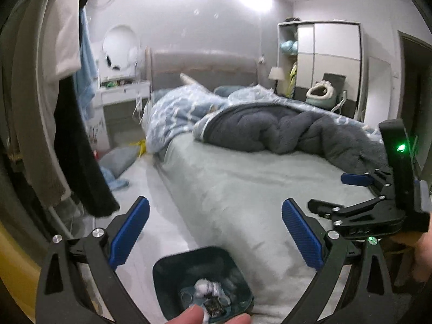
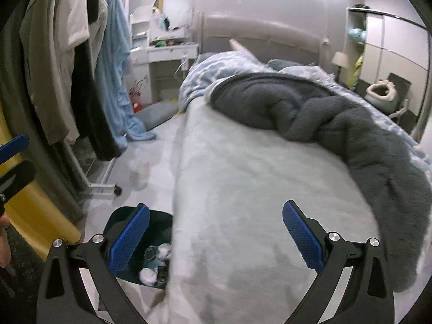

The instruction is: Collect trash

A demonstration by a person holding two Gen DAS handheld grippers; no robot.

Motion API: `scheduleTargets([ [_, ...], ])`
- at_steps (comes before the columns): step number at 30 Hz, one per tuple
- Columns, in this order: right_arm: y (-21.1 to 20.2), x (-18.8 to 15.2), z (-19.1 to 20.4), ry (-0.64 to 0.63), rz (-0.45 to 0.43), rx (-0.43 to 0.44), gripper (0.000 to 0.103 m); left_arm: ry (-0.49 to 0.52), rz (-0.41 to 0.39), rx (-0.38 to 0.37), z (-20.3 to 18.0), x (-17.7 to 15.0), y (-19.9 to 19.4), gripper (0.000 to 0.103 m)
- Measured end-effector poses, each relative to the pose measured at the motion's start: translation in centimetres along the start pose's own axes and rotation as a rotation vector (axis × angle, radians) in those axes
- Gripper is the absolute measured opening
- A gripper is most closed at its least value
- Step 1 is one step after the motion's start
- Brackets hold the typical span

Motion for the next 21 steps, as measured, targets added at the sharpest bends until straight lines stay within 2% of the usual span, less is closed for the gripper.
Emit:
scheduleTargets([
  [3, -2.2, -1.0, -1.9, 0.015, -0.030, -0.034, 0.100, -0.013, -0.038, -0.053, -1.5, 0.9, -1.2, 0.100],
  [6, -3.9, -2.3, -3.6, 0.044, -0.056, -0.065, 0.100, -0.005, -0.066, -0.064, -2.8, 1.6, -2.0, 0.100],
  [9, -5.3, -3.1, -5.1, 0.073, -0.078, -0.091, 0.100, -0.019, -0.055, -0.094, -3.9, 1.6, -2.0, 0.100],
  [13, -6.8, -4.1, -5.9, 0.104, -0.108, -0.098, 0.100, 0.035, -0.061, -0.070, -5.8, 1.3, -2.3, 0.100],
  [18, -7.0, -6.0, -6.3, 0.113, -0.135, -0.111, 0.100, 0.047, -0.085, -0.076, -6.8, 0.9, -2.9, 0.100],
  [21, -7.6, -5.9, -6.9, 0.156, -0.170, -0.102, 0.100, 0.052, -0.103, -0.049, -6.8, 0.8, -3.0, 0.100],
])
Point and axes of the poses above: each gripper's, at about its wrist camera, not at the fingertips, and y roughly the way its jaws point, z to its left, x to its top, the point moved 8 cm from there along y, roughly the way its jaws point, and after that the axes turned 2 degrees about y, right-handed, at the moved point
